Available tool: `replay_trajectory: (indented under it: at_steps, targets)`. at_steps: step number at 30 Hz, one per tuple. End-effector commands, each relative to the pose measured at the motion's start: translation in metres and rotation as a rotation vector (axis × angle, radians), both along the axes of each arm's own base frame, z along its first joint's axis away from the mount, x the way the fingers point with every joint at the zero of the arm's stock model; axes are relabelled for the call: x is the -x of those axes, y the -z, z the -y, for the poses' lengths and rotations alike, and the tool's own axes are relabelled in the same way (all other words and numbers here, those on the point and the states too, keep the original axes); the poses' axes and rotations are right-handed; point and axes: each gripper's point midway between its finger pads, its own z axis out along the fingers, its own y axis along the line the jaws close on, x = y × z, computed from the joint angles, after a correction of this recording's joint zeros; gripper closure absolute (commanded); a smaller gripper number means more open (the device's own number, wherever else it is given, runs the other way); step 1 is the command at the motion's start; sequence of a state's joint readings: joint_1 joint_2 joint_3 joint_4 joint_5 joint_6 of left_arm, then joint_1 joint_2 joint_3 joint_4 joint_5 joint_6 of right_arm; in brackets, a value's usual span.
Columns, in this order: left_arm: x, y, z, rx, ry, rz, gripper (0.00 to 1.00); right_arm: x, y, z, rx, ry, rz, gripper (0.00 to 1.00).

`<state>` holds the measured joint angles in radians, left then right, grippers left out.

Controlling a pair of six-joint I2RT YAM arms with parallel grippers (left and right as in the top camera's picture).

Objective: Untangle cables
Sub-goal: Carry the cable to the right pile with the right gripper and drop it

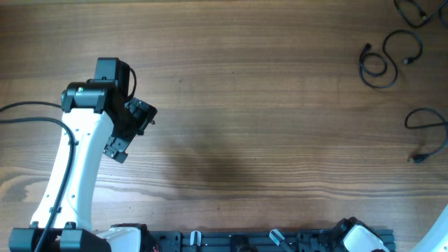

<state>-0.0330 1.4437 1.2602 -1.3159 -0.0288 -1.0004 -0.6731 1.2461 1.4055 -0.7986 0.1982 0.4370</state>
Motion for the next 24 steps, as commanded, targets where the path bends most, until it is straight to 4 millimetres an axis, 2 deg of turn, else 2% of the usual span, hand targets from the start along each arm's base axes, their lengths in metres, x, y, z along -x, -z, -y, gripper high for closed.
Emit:
replay_trajectory:
  at_steps: [1, 3, 5, 6, 7, 10, 11, 12, 13, 15, 17, 20, 22, 23, 24]
  targets:
    - [-0.004, 0.001, -0.002, -0.016, 0.001, 0.011, 0.0, -0.011, 0.04, -0.003, -0.095, -0.062, -0.108, 0.95]
    - [-0.004, 0.001, -0.002, -0.016, 0.001, 0.011, 0.0, -0.019, 0.092, -0.014, -0.251, -0.116, -0.206, 0.96]
    - [-0.003, 0.001, -0.002, -0.016, 0.001, 0.009, 0.0, -0.025, 0.134, -0.024, -0.394, -0.157, -0.287, 0.95]
    - [-0.003, 0.001, -0.002, -0.016, 0.001, 0.007, 0.0, -0.027, 0.146, -0.028, -0.438, -0.174, -0.308, 0.96]
    - [-0.003, 0.001, -0.002, -0.016, 0.001, 0.006, 0.0, -0.028, 0.17, -0.036, -0.521, -0.195, -0.356, 0.95]
    - [-0.002, 0.001, -0.002, -0.016, 0.001, 0.006, 0.0, -0.024, 0.205, -0.046, -0.64, -0.21, -0.44, 0.96]
    - [-0.003, 0.001, -0.002, -0.016, 0.001, 0.006, 0.0, -0.027, 0.211, -0.052, -0.669, -0.251, -0.444, 0.96]
    - [-0.003, 0.001, -0.002, -0.016, 0.001, 0.008, 0.0, -0.033, 0.216, -0.066, -0.731, -0.334, -0.428, 0.95]
    - [-0.003, 0.001, -0.002, -0.016, 0.001, 0.008, 0.0, -0.035, 0.218, -0.076, -0.784, -0.356, -0.413, 0.91]
    - [-0.003, 0.001, -0.002, -0.016, 0.001, 0.008, 0.0, -0.038, 0.219, -0.088, -0.822, -0.389, -0.414, 0.91]
    - [-0.003, 0.001, -0.002, -0.016, 0.001, 0.008, 0.0, -0.043, 0.22, -0.101, -0.801, -0.463, -0.447, 0.95]
    - [-0.004, 0.001, -0.002, -0.016, 0.001, 0.01, 0.0, -0.055, 0.221, -0.137, -0.774, -0.587, -0.513, 0.94]
    - [-0.003, 0.001, -0.002, -0.016, 0.001, 0.006, 0.0, -0.06, 0.222, -0.151, -0.741, -0.629, -0.548, 0.87]
    - [-0.002, 0.001, -0.002, -0.017, 0.001, 0.002, 0.0, -0.062, 0.225, -0.158, -0.697, -0.648, -0.594, 0.78]
    - [-0.002, 0.001, -0.002, -0.017, 0.001, 0.003, 0.0, -0.063, 0.225, -0.164, -0.695, -0.663, -0.602, 0.78]
